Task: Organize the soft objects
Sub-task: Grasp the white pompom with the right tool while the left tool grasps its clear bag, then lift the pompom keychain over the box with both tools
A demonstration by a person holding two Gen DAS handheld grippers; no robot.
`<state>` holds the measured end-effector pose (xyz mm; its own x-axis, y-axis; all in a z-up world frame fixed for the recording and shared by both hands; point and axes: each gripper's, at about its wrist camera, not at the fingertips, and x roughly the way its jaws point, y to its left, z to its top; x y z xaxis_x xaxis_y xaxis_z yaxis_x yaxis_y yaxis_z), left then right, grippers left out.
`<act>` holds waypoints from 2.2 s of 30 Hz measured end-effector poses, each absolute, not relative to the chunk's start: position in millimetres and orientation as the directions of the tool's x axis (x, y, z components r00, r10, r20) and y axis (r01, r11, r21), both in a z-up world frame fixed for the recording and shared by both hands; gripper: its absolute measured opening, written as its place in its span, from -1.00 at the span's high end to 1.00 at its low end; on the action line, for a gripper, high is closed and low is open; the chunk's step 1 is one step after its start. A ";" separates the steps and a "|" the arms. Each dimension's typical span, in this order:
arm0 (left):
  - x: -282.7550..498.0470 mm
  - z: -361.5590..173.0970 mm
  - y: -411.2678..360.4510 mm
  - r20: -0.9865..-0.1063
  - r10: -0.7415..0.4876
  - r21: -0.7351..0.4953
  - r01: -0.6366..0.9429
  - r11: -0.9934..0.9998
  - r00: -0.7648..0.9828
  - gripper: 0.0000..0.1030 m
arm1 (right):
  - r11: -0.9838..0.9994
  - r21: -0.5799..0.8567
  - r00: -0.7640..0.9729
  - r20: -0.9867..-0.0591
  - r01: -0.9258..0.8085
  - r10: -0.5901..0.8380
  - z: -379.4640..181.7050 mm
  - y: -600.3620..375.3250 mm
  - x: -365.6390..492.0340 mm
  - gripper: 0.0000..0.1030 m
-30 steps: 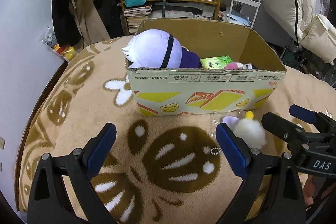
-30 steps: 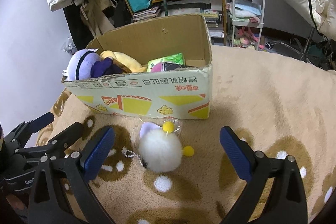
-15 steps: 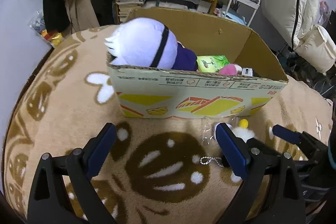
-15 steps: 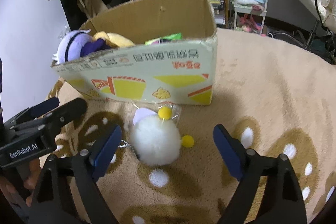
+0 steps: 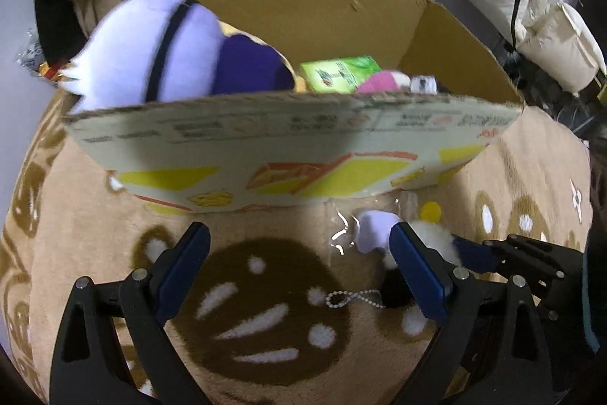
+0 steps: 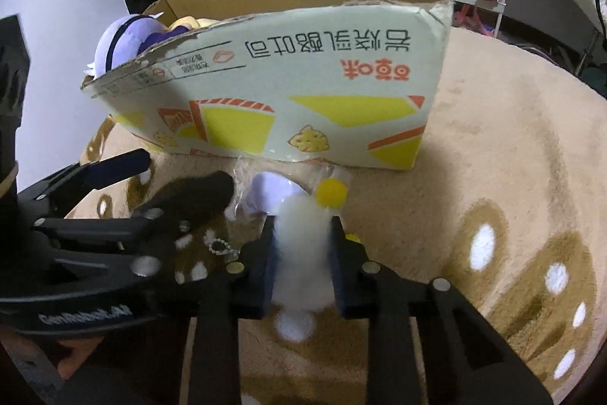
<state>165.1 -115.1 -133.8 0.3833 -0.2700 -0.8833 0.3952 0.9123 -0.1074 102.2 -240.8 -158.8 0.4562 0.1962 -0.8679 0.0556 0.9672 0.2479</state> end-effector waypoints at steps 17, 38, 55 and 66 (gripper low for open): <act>173.4 -158.9 -155.1 -0.920 -0.278 -0.125 0.466 0.876 0.275 -0.83 | 0.971 0.233 0.442 -0.878 0.054 0.186 -163.6 -240.8 86.9 0.50; 160.9 -160.0 -151.8 -0.920 -0.298 -0.153 0.466 0.872 0.255 0.13 | 0.973 0.227 0.438 -0.880 0.049 0.183 -167.5 -239.1 84.7 0.50; 124.7 -114.7 -122.9 -0.879 -0.355 -0.188 0.453 0.871 0.318 0.79 | 0.982 0.185 0.491 -0.860 0.039 0.142 -145.8 -234.2 68.0 0.62; 113.4 -95.2 -88.7 -0.856 -0.231 -0.047 0.376 0.926 0.463 0.79 | 0.967 0.240 0.537 -0.828 0.085 0.159 -135.6 -248.4 66.3 0.95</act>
<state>113.4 -88.7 -95.2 0.4625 -0.2313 -0.8559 0.3757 0.9255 -0.0471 66.3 -248.4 -135.6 0.5371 0.1588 -0.8284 0.0847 0.9670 0.2403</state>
